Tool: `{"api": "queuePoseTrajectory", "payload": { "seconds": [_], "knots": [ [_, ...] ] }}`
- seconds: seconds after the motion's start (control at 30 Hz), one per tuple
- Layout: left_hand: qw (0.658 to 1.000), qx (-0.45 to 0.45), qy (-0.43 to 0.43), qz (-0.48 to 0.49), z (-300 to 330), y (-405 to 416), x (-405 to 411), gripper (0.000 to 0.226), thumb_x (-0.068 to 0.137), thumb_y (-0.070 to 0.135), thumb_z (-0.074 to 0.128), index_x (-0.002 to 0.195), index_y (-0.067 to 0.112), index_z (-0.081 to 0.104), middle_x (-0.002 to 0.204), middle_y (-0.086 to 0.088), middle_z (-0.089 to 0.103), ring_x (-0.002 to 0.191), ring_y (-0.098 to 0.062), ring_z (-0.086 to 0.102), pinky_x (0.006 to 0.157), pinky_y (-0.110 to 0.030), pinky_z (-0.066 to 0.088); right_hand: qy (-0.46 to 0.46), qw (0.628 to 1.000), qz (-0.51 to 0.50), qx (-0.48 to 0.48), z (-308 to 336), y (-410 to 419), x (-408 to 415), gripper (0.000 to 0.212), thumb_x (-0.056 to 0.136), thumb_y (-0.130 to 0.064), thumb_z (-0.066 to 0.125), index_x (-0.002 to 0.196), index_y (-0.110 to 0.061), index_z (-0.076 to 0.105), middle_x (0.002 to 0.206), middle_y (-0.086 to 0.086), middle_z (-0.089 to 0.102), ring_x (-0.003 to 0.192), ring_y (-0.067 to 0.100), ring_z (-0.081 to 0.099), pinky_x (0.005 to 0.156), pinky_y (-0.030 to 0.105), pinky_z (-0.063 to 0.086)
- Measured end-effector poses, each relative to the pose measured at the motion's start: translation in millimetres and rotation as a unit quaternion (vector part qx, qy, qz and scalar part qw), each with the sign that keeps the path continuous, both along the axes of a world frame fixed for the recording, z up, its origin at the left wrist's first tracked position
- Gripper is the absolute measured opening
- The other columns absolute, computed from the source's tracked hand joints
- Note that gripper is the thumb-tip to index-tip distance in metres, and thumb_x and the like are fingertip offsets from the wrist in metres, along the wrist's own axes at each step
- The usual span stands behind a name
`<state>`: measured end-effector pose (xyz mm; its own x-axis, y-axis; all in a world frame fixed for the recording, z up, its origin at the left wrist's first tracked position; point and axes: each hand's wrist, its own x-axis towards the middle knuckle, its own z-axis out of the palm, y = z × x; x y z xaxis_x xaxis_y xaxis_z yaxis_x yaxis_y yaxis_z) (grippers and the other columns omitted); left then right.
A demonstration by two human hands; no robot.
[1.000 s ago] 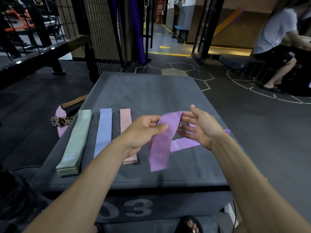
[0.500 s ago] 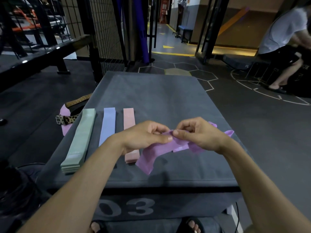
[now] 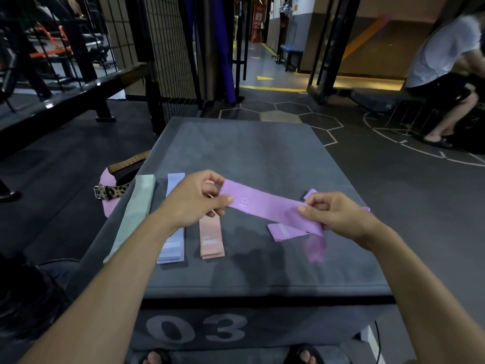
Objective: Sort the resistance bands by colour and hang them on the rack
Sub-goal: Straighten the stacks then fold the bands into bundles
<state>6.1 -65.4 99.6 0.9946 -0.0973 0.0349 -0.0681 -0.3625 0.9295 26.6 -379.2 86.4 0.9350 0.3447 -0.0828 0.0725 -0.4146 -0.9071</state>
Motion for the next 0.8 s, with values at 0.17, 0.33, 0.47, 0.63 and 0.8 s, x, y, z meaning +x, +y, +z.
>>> {"api": "queuePoseTrajectory", "payload": {
  "seconds": [0.17, 0.33, 0.47, 0.63, 0.8],
  "knots": [
    [0.996, 0.043, -0.078, 0.014, 7, -8, 1, 0.013, 0.091, 0.013, 0.074, 0.098, 0.012, 0.063, 0.079, -0.002, 0.076, 0.074, -0.024, 0.074, 0.073, -0.047, 0.057, 0.068, 0.995, 0.036, -0.059, -4, -3, 0, 0.039, 0.083, -0.039, 0.079, 0.079, -0.003, 0.066, 0.075, 0.008, 0.057, 0.074, 0.015, 0.054, 0.079, 0.033, 0.051],
    [0.994, 0.011, -0.104, -0.033, 16, -19, -2, 0.005, 0.095, 0.015, 0.069, 0.097, 0.010, 0.069, 0.083, -0.003, 0.076, 0.073, -0.018, 0.072, 0.071, -0.041, 0.056, 0.078, 0.974, 0.080, -0.198, 3, -1, -9, 0.031, 0.082, -0.050, 0.078, 0.067, -0.024, 0.070, 0.071, -0.005, 0.055, 0.072, 0.009, 0.050, 0.075, 0.024, 0.044],
    [0.992, -0.010, -0.102, -0.080, 30, -32, -6, 0.007, 0.094, 0.016, 0.070, 0.098, 0.010, 0.072, 0.091, -0.009, 0.075, 0.077, -0.014, 0.068, 0.069, -0.028, 0.054, 0.051, 0.963, 0.092, -0.247, 5, 1, -12, 0.048, 0.074, -0.066, 0.075, 0.111, -0.036, 0.072, 0.109, -0.023, 0.070, 0.108, -0.001, 0.062, 0.105, 0.029, 0.046],
    [0.982, -0.018, -0.123, -0.140, 49, -43, -11, 0.008, 0.091, 0.015, 0.073, 0.097, 0.010, 0.074, 0.090, -0.013, 0.073, 0.077, -0.015, 0.062, 0.069, -0.028, 0.052, -0.029, 0.991, 0.125, 0.037, 26, 24, -24, 0.057, 0.089, -0.034, 0.073, 0.142, -0.028, 0.053, 0.142, -0.015, 0.058, 0.135, 0.003, 0.049, 0.115, 0.032, 0.038],
    [0.973, -0.021, -0.185, -0.139, 70, -48, -10, 0.012, 0.091, 0.014, 0.073, 0.101, 0.008, 0.075, 0.090, -0.011, 0.075, 0.076, -0.013, 0.064, 0.067, -0.027, 0.053, -0.095, 0.971, 0.075, 0.204, 35, 46, -28, 0.029, 0.093, -0.019, 0.065, 0.117, -0.004, 0.067, 0.111, 0.013, 0.074, 0.104, 0.020, 0.068, 0.094, 0.029, 0.051]
  ]
}}
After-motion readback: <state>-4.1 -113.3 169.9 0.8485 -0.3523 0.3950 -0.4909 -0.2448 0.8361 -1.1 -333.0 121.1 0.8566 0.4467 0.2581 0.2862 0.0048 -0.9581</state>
